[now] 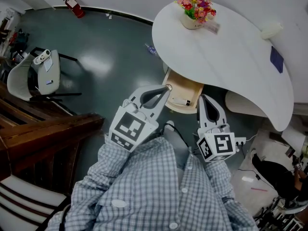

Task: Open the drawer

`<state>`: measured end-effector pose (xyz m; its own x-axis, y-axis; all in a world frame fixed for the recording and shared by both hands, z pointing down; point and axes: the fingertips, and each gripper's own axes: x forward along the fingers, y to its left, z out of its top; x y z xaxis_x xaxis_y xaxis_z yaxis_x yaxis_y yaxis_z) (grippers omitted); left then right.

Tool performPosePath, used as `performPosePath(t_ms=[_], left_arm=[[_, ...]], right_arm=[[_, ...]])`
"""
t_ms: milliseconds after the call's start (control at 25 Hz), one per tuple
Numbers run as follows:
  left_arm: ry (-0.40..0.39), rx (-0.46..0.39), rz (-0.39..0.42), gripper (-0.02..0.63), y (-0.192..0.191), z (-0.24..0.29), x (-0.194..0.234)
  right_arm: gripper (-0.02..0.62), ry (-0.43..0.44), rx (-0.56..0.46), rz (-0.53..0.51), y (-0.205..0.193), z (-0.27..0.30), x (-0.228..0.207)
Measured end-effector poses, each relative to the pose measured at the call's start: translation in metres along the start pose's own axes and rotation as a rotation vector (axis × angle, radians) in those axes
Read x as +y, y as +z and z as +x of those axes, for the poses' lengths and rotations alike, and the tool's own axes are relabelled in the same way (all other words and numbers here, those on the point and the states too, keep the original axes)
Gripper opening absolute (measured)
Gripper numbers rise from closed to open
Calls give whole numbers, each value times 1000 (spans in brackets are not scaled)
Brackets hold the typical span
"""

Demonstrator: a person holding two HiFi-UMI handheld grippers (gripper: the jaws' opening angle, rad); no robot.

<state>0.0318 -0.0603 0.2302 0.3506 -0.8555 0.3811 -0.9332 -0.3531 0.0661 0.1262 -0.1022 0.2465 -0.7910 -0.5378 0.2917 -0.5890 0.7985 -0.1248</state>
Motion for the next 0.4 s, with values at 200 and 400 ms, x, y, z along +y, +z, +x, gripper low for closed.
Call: performPosePath(t_ms=[200, 400], left_arm=[[3, -2, -3, 3, -3, -3, -1], [2, 0, -4, 3, -4, -4, -4]], right_arm=[[9, 4, 8, -2, -4, -2, 3], [9, -2, 8, 4, -4, -3, 1]])
